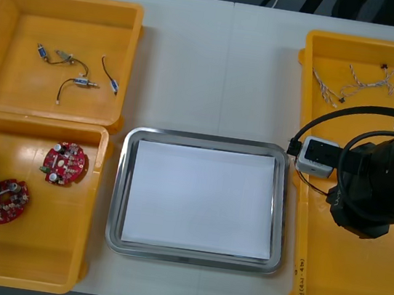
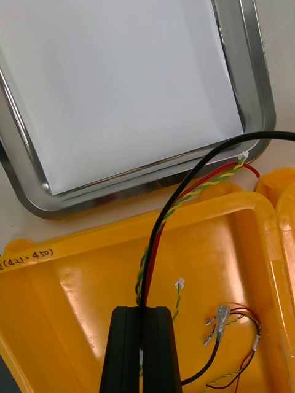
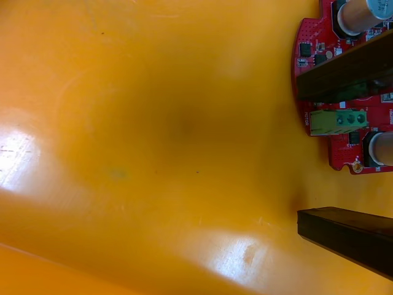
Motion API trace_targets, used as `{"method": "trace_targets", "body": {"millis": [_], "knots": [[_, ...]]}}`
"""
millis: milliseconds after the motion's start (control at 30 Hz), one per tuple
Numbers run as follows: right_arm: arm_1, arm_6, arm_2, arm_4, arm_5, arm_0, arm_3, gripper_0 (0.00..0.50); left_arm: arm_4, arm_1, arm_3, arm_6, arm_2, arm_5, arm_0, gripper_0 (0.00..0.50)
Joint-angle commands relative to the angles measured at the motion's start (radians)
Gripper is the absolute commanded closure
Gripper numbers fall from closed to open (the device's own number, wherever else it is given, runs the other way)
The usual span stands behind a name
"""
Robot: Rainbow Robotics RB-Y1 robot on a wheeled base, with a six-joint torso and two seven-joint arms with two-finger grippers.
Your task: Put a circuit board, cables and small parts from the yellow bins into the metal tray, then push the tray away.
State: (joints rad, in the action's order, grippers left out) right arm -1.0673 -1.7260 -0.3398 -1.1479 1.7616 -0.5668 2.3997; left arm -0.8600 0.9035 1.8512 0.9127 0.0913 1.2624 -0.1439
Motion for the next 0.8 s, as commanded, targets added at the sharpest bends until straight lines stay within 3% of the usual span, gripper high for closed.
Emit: {"method": "trace_targets", "body": {"millis": [33, 67, 100, 133, 167, 200, 800], "knots": [[-0.023, 0.022, -0.007, 0.001, 0.01, -0.03, 0.026, 0.5, -0.001, 0.017, 0.036, 0.054, -0.005, -0.012, -0.034, 0.0], [-0.023, 0.022, -0.007, 0.002, 0.009, -0.03, 0.026, 0.5, -0.001, 0.015, 0.037, 0.054, -0.005, -0.012, -0.034, 0.0], [-0.023, 0.022, -0.007, 0.004, 0.01, -0.03, 0.026, 0.5, -0.004, 0.015, 0.039, 0.054, -0.005, -0.012, -0.034, 0.137], [-0.023, 0.022, -0.007, 0.004, 0.009, -0.03, 0.026, 0.5, -0.004, 0.015, 0.039, 0.054, -0.005, -0.012, -0.034, 0.234], [-0.023, 0.023, -0.007, 0.004, 0.01, -0.03, 0.026, 0.5, -0.005, 0.015, 0.039, 0.054, -0.005, -0.012, -0.034, 0.414], [-0.023, 0.022, -0.007, 0.004, 0.009, -0.03, 0.026, 0.5, -0.007, 0.015, 0.039, 0.054, -0.005, -0.012, -0.034, 0.5], [-0.023, 0.023, -0.007, 0.005, 0.01, -0.03, 0.026, 0.5, -0.007, 0.017, 0.04, 0.055, -0.005, -0.014, -0.034, 0.5]]}}
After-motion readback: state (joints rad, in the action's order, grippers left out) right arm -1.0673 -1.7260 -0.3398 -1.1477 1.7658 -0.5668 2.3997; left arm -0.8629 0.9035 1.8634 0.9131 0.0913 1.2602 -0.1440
